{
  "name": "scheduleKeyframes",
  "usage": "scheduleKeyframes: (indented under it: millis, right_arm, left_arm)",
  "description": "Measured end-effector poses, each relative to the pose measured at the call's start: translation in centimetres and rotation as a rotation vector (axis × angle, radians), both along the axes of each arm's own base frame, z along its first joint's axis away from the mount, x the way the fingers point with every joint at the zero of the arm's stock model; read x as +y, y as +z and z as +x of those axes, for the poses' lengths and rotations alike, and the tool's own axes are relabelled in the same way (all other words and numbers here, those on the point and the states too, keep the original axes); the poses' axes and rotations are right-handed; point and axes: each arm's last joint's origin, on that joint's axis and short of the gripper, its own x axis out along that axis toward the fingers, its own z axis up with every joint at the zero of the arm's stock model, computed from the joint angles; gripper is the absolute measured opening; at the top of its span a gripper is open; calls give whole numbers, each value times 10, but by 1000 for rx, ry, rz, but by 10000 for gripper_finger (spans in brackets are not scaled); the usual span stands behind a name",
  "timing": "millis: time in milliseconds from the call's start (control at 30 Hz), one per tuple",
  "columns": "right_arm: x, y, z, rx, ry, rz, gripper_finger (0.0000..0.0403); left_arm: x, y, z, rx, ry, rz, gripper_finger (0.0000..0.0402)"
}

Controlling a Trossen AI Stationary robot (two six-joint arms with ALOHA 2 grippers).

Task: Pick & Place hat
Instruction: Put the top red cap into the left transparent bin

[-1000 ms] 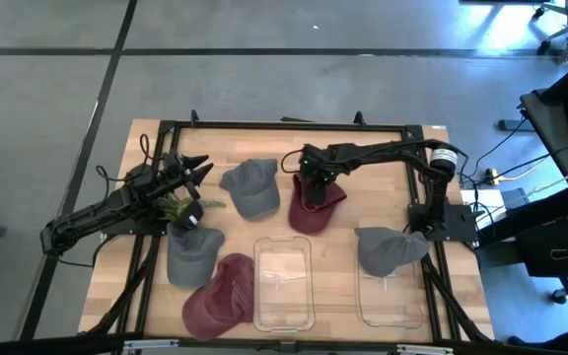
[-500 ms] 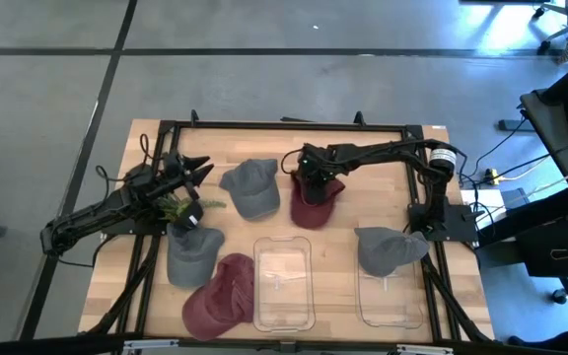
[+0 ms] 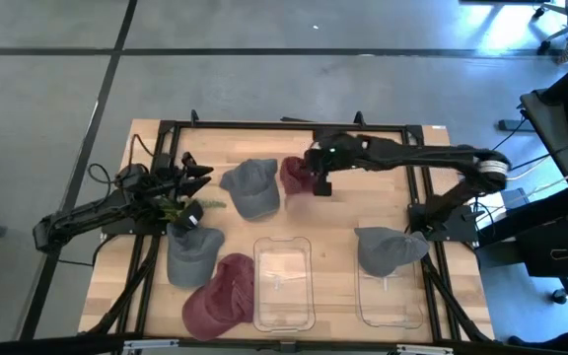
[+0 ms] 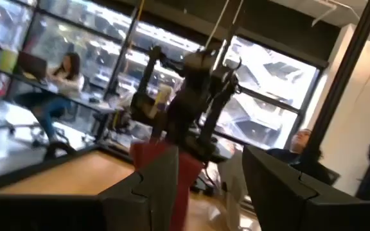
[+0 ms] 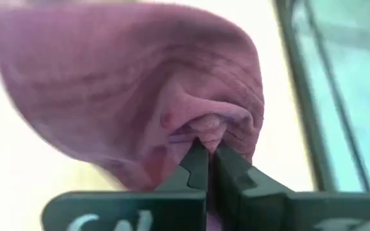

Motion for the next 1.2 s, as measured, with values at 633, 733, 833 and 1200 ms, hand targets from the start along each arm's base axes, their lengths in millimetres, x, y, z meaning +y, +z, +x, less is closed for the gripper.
scheduleKeyframes:
  millis: [633,733,833,1200]
  right_arm:
    - [43,81,-11,-720,1131,-28,6]
    - [50,81,-6,-781,1233,-47,6]
    - [57,80,-1,-803,1270,-57,6]
    - [82,70,9,-829,1407,-45,6]
  left_arm:
    - [-3,48,95,181,-406,-96,168]
    - [-4,59,116,167,-448,-54,168]
    - [-3,64,136,181,-448,-1,168]
    - [-3,66,198,183,-490,162,168]
